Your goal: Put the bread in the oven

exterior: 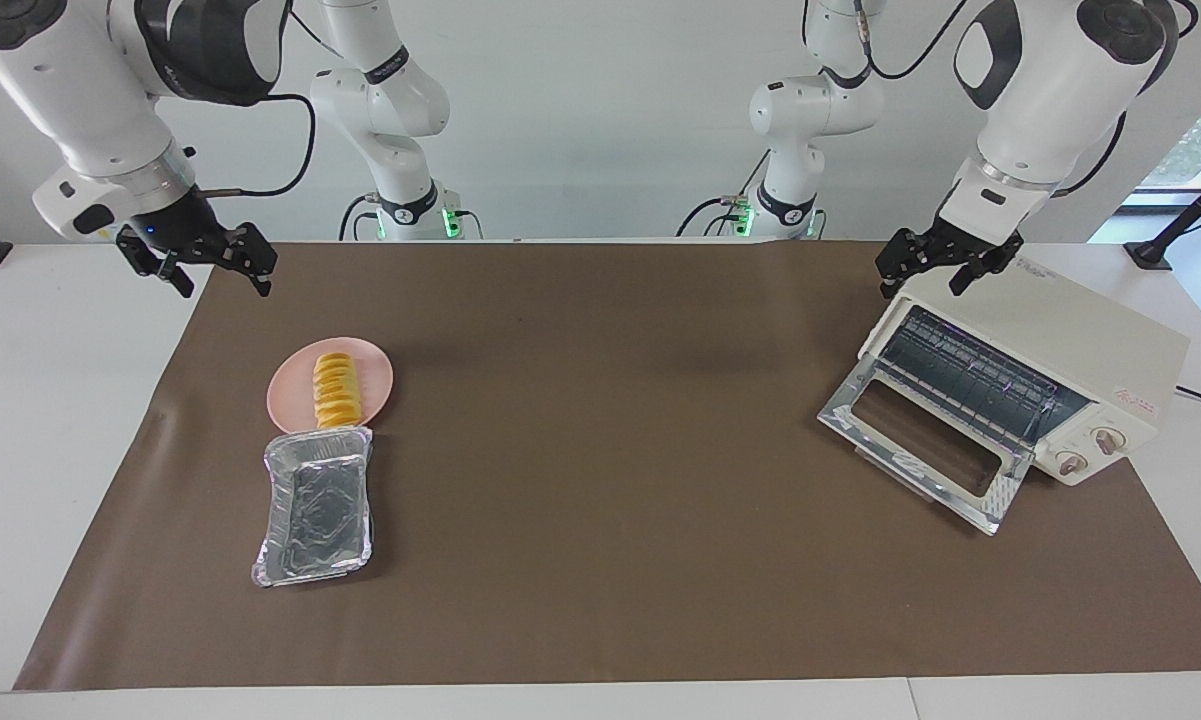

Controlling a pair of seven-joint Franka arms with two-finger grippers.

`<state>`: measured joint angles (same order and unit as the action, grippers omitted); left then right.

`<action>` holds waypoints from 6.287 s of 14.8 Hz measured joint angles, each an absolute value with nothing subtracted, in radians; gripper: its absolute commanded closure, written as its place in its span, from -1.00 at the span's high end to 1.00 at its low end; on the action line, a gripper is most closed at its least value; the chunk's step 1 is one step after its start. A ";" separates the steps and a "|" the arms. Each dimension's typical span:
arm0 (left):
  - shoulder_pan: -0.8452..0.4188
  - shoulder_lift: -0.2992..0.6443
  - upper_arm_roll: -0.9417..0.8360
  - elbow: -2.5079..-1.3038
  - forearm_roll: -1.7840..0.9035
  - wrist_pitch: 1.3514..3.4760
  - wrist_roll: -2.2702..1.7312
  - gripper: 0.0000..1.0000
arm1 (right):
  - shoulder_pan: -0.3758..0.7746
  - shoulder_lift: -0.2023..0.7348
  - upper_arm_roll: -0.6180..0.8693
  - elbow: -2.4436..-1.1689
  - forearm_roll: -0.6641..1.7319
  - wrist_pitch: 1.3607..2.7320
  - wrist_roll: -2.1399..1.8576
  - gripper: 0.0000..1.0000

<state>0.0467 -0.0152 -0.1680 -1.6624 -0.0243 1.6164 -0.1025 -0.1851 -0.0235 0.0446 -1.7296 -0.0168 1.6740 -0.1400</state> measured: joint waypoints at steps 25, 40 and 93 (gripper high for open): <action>0.047 -0.015 -0.168 -1.662 -0.024 1.616 -0.103 1.00 | -0.121 0.004 0.053 -2.409 -0.016 2.388 -0.203 -0.12; 0.047 -0.015 -0.168 -1.662 -0.024 1.616 -0.103 1.00 | -0.120 -0.052 0.057 -2.069 -0.005 1.943 -0.171 -0.35; 0.047 -0.015 -0.168 -1.662 -0.024 1.616 -0.103 1.00 | -0.188 0.549 0.051 -1.598 0.019 2.274 -0.357 0.84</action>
